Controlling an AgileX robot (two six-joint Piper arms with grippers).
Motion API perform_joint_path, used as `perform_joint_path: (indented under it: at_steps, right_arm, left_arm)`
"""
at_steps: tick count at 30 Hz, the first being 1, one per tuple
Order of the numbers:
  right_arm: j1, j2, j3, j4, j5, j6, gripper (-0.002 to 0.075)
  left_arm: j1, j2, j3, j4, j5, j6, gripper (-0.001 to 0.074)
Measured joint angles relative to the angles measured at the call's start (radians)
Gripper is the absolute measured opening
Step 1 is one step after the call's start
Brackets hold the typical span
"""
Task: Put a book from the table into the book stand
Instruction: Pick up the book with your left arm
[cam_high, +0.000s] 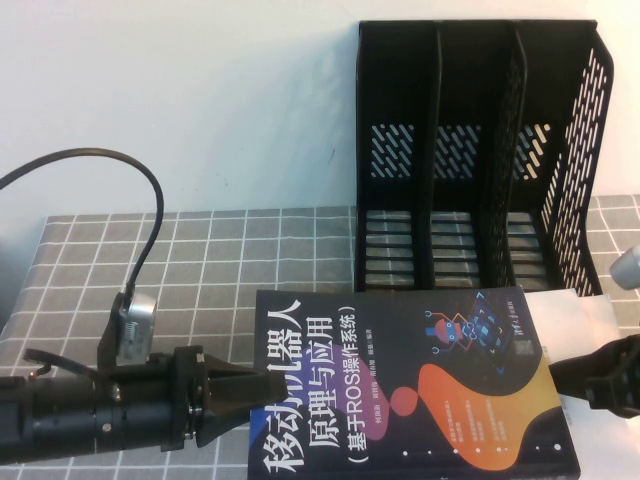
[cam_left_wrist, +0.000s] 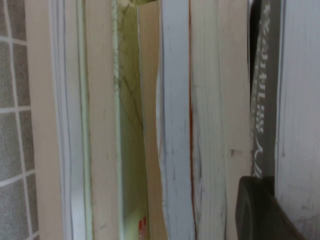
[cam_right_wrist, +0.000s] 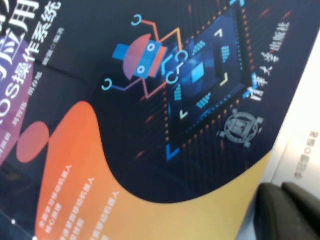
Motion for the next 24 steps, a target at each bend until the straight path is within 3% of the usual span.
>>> perform_joint_path:
  at_steps: [10, 24]
  right_arm:
    - [0.0, -0.054, 0.008, -0.023, -0.004, -0.023, -0.0002]
    - [0.0, -0.315, 0.01, -0.094, -0.013, -0.025, -0.0002]
  left_arm:
    - [0.002, -0.066, -0.031, 0.028, -0.022, -0.052, 0.0111]
    - [0.004, -0.176, -0.36, 0.104, -0.037, -0.328, 0.011]
